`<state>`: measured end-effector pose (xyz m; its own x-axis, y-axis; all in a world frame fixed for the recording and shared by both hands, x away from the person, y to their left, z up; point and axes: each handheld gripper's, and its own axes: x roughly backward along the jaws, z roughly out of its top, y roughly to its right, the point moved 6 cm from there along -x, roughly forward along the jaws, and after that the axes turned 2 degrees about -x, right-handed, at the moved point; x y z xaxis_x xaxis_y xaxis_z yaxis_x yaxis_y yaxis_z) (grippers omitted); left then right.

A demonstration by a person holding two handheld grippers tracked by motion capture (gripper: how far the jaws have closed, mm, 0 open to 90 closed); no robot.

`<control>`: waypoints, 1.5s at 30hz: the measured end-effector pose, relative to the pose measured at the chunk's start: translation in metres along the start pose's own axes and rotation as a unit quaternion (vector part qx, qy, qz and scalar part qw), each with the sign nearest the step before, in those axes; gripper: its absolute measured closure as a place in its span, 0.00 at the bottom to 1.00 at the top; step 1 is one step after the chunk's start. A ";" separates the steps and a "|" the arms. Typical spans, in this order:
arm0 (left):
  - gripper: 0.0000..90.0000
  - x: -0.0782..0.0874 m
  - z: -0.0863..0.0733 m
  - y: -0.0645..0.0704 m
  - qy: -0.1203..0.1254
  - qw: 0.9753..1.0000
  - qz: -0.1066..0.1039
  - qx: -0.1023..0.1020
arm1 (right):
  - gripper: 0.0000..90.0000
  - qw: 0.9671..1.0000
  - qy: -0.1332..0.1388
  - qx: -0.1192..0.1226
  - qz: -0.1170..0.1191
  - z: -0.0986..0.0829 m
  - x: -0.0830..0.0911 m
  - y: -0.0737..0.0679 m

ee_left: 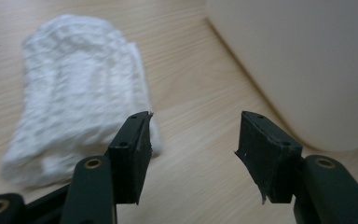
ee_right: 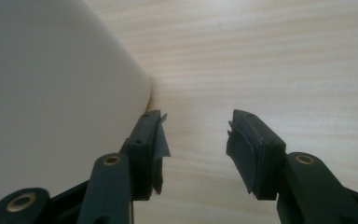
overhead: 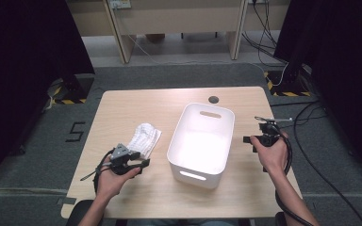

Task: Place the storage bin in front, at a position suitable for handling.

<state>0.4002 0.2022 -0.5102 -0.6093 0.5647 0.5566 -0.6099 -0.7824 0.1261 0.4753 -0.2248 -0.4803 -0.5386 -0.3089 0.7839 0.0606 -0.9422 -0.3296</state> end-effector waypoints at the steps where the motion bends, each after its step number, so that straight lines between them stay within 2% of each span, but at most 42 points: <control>1: 0.49 0.000 0.000 0.000 0.000 1.000 0.000 0.000 | 0.60 1.000 0.000 0.000 0.000 0.000 0.000 0.000; 2: 0.49 0.000 0.007 0.014 0.003 1.000 -0.020 -0.002 | 0.62 1.000 0.008 0.005 0.000 0.007 0.005 -0.004; 4: 0.51 0.003 0.015 0.025 0.005 0.999 -0.038 -0.001 | 0.64 1.000 0.017 0.017 -0.003 0.015 0.010 -0.008; 5: 0.51 0.005 0.019 0.028 0.006 0.999 -0.041 0.001 | 0.65 0.999 0.022 0.027 -0.005 0.019 0.012 -0.010; 10: 0.53 0.018 0.039 0.043 0.020 0.998 -0.062 -0.007 | 0.69 0.999 0.030 0.036 -0.006 0.036 0.018 -0.020; 12: 0.53 0.022 0.045 0.050 0.025 0.997 -0.070 -0.017 | 0.70 0.999 0.032 0.041 -0.008 0.041 0.019 -0.024; 15: 0.53 0.028 0.053 0.057 0.031 0.996 -0.081 -0.021 | 0.71 0.998 0.037 0.054 -0.004 0.047 0.020 -0.032; 21: 0.53 0.036 0.067 0.063 0.044 0.995 -0.089 -0.022 | 0.72 0.997 0.048 0.063 0.003 0.058 0.023 -0.044; 25: 0.53 0.032 0.073 0.071 0.040 0.994 -0.096 -0.025 | 0.71 0.996 0.063 0.068 0.009 0.067 0.026 -0.051; 29: 0.54 0.030 0.078 0.075 0.042 0.993 -0.103 -0.029 | 0.70 0.995 0.066 0.068 0.014 0.070 0.027 -0.056; 34: 0.54 0.025 0.084 0.077 0.034 0.994 -0.098 -0.036 | 0.70 0.995 0.065 0.078 0.016 0.072 0.025 -0.063; 36: 0.54 0.020 0.085 0.079 0.027 0.994 -0.097 -0.037 | 0.70 0.995 0.056 0.085 0.016 0.071 0.021 -0.069; 40: 0.57 0.016 0.087 0.080 0.028 0.994 -0.092 -0.046 | 0.71 0.995 0.051 0.091 0.010 0.071 0.016 -0.070; 45: 0.62 0.007 0.088 0.080 0.006 0.995 -0.073 -0.062 | 0.74 0.994 0.044 0.104 0.000 0.072 0.011 -0.072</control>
<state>0.3919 0.1203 -0.4237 -0.5148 0.6734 0.5307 -0.7501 -0.6535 0.1015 0.5258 -0.1699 -0.4104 -0.6100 -0.3041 0.7317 0.2276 -0.9518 -0.2057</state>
